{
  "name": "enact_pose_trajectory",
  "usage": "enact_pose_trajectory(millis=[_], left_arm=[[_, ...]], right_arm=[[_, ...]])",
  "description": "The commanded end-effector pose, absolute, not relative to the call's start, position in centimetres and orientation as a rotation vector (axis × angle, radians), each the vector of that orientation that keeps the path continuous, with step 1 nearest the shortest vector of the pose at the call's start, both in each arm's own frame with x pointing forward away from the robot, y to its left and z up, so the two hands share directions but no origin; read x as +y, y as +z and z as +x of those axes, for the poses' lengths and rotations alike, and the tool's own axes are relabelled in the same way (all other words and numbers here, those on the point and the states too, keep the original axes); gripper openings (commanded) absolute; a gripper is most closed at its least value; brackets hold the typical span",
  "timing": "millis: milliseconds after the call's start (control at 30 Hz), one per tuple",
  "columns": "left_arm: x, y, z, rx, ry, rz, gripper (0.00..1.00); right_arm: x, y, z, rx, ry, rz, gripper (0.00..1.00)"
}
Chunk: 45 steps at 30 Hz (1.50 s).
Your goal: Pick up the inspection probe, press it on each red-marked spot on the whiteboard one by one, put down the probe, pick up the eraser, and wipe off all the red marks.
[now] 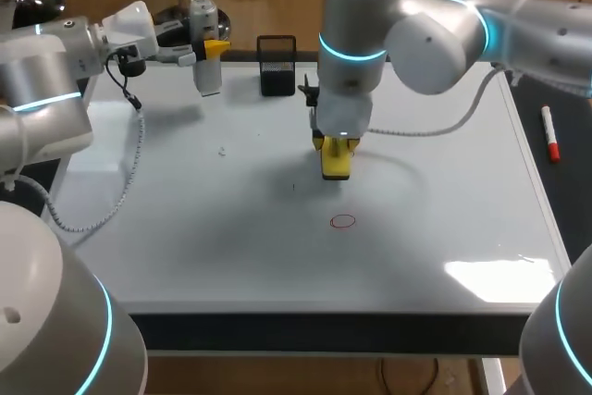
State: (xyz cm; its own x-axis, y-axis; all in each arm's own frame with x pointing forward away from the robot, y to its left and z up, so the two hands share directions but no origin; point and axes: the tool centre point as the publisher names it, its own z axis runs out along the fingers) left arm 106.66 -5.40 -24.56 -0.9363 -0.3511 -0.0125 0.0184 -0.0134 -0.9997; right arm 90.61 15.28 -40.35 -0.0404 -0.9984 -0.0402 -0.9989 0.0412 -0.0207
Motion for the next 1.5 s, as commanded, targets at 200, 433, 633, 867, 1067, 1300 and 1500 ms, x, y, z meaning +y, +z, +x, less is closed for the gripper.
enact_pose_trajectory(millis=[200, 433, 633, 867, 1067, 1300, 1500], left_arm=[[-5.5, -24.5, 106.6, 1.999, -2.036, -0.351, 0.00], [-5.5, -24.5, 106.6, 1.999, -2.036, -0.351, 0.00], [-5.5, -24.5, 106.6, 1.999, -2.036, -0.351, 0.00], [-5.5, -24.5, 106.6, 1.999, -2.036, -0.351, 0.00], [-5.5, -24.5, 106.6, 1.999, -2.036, -0.351, 0.00], [-5.5, -24.5, 106.6, 1.999, -2.036, -0.351, 0.00], [-5.5, -24.5, 106.6, 1.999, -2.036, -0.351, 0.00]], right_arm=[[15.5, -41.8, 91.0, 2.248, 0.014, -2.167, 0.00], [15.2, -42.5, 91.0, 2.250, 0.012, -2.184, 0.00], [14.9, -43.1, 91.2, 2.254, 0.008, -2.199, 0.00], [14.0, -43.8, 91.1, 2.280, 0.009, -2.206, 0.00], [12.8, -44.2, 91.0, 2.311, 0.001, -2.200, 0.00], [11.4, -44.6, 90.9, 2.348, -0.009, -2.183, 0.00], [10.4, -44.9, 90.6, 2.372, -0.014, -2.174, 0.00]])
